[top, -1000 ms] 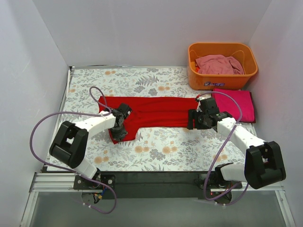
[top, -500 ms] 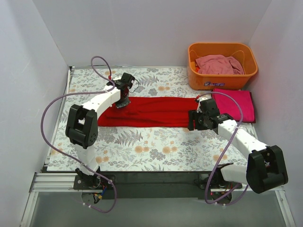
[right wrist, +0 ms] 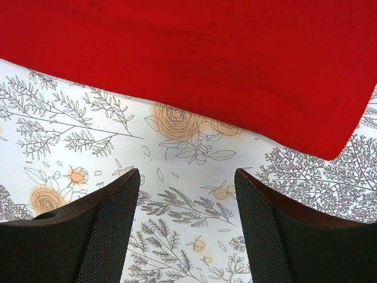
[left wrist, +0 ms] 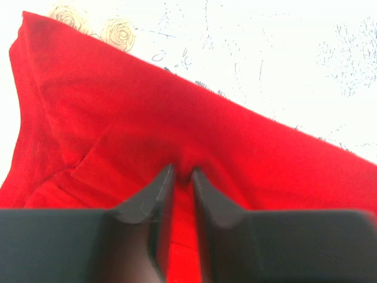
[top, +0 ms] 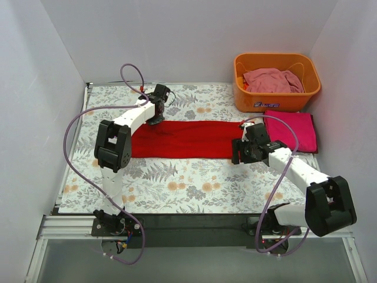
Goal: Fold and stack the t-shirts
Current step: Fold the tshirt
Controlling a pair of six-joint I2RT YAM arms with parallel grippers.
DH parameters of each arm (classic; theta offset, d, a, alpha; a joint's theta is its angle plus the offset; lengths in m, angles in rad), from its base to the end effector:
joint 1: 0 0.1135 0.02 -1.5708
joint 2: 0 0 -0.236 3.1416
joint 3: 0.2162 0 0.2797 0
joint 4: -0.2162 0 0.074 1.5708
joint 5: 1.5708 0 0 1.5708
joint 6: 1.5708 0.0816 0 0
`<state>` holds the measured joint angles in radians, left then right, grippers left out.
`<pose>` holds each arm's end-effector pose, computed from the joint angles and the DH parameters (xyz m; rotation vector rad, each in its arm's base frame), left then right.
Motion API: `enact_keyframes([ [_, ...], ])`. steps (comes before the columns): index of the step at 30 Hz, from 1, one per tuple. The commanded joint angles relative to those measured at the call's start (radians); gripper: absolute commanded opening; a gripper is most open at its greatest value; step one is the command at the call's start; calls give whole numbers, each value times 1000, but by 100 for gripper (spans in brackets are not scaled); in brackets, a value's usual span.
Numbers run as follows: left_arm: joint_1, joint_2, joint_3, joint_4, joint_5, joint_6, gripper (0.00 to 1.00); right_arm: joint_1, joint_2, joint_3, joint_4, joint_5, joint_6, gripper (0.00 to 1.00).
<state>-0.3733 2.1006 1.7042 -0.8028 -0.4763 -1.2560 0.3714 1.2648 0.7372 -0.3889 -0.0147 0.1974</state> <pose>0.4491 -0.1357 0.1305 -1.1924 2.2520 0.0759 0.2883 0.1136 0.1294 -0.2239 2.4955 0.2562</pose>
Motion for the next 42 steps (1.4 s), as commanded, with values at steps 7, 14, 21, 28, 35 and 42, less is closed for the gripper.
enact_keyframes([
  [7, 40, -40, 37, -7, -27, -46, 57, -5, 54, 68, 33, 100, -6, 71],
  [14, 135, -316, -162, -36, 51, -143, 65, -193, 48, 38, 91, -43, 39, 69],
  [21, 280, -606, -595, 66, 163, -221, 65, -351, 30, -59, 241, -312, 140, 61],
  [28, 451, -666, -787, 206, 401, -229, 65, -425, 54, -125, 375, -450, 238, 60],
  [35, 452, -631, -799, 258, 449, -240, 63, -440, 87, -137, 447, -485, 280, 59],
  [42, 453, -594, -811, 286, 401, -224, 50, -466, 153, -159, 513, -492, 309, 56],
])
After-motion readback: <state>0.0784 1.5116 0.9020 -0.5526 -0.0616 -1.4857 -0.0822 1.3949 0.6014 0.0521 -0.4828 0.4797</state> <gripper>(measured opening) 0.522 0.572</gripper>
